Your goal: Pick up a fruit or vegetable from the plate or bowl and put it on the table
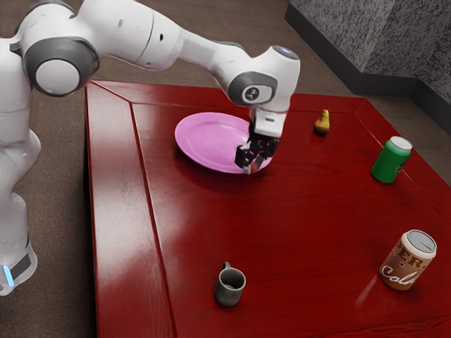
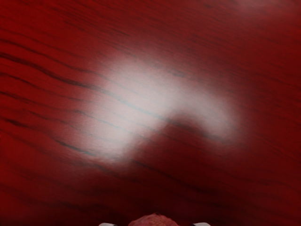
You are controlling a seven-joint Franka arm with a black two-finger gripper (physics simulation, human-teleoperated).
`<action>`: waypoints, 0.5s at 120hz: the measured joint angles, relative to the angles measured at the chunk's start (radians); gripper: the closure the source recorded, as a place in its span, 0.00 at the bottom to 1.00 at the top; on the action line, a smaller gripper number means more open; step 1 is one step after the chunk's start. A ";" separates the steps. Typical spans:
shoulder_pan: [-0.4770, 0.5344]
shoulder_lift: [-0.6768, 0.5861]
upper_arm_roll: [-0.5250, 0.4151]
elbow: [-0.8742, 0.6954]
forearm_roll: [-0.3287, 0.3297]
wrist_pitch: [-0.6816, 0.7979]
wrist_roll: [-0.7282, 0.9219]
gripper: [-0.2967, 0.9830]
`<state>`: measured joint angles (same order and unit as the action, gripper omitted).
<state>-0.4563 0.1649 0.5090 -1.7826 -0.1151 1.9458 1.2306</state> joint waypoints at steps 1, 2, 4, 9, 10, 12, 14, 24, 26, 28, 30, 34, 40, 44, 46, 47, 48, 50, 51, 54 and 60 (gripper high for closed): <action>0.000 0.000 -0.003 0.001 0.000 0.000 0.000 0.64; -0.001 0.000 -0.005 0.002 0.000 0.000 -0.001 0.64; 0.000 0.001 -0.012 0.003 0.000 0.000 -0.002 0.64; -0.002 0.002 -0.027 0.006 -0.001 -0.001 -0.004 0.64; -0.002 0.002 -0.029 0.007 -0.001 -0.001 -0.005 0.64; -0.001 0.003 -0.036 0.009 -0.001 -0.001 -0.005 0.64; -0.001 0.003 -0.043 0.011 -0.001 -0.001 -0.006 0.64; -0.004 0.007 -0.056 0.015 -0.001 -0.001 -0.010 0.64; -0.003 0.008 -0.057 0.016 0.000 -0.001 -0.011 0.64; -0.001 0.009 -0.063 0.016 0.003 -0.002 -0.011 0.60; 0.001 0.011 -0.070 0.019 0.009 -0.002 -0.011 0.56; 0.001 0.017 -0.080 0.027 0.018 -0.003 -0.011 0.49; -0.002 0.026 -0.087 0.036 0.027 -0.004 -0.011 0.41; -0.002 0.032 -0.090 0.039 0.032 -0.004 -0.011 0.37; -0.002 0.033 -0.091 0.040 0.034 -0.004 -0.011 0.36; -0.002 0.034 -0.091 0.041 0.035 -0.004 -0.011 0.35; -0.002 0.035 -0.092 0.041 0.036 -0.004 -0.011 0.34; -0.002 0.036 -0.092 0.042 0.037 -0.004 -0.011 0.33; -0.002 0.036 -0.093 0.043 0.038 -0.004 -0.011 0.33; -0.001 0.037 -0.097 0.045 0.040 -0.004 -0.011 0.31; 0.000 0.039 -0.108 0.048 0.042 -0.003 -0.010 0.29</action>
<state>-0.4565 0.2039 0.4012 -1.7342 -0.0730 1.9425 1.2205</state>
